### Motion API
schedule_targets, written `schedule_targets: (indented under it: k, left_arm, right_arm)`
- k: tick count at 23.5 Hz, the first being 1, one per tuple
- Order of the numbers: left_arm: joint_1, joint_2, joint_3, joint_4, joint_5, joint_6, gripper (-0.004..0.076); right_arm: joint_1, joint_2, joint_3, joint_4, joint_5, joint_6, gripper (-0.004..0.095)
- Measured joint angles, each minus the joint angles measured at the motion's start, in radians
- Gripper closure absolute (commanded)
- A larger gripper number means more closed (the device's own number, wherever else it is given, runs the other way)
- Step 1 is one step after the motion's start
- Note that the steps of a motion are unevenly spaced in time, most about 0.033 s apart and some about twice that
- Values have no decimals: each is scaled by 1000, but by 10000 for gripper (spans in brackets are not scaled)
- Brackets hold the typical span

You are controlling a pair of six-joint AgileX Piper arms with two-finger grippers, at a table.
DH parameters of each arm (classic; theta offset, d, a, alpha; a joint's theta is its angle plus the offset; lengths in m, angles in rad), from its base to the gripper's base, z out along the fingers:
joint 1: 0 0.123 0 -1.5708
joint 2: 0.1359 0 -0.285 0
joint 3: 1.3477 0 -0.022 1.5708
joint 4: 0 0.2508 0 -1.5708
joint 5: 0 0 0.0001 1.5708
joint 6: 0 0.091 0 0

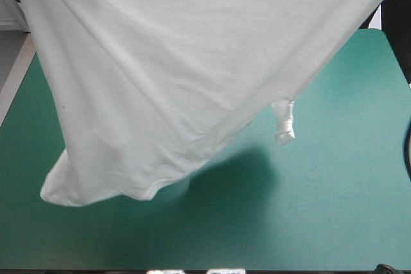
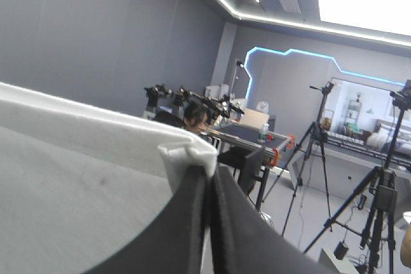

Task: Fold the cloth

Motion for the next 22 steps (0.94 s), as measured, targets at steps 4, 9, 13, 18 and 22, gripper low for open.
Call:
schedule_targets:
  k: [4, 9, 13, 18, 22]
  left_arm:
    - [0, -53, -2, -13, 2, 16, 741]
    - [0, -76, -10, -48, 4, 17, 741]
    - [0, -40, 25, -39, -27, 20, 741]
    - [0, 124, 73, 32, -188, 27, 741]
    - [0, 265, 84, 50, -306, 26, 741]
  right_arm:
    - [0, -45, -5, 59, -6, 1, 926]
    - [0, -82, -5, 91, -10, 1, 925]
    - [0, -47, 42, -29, -74, 49, 926]
    - [0, 131, 59, -284, -159, 196, 925]
    - [-41, 240, 67, -437, -241, 320, 926]
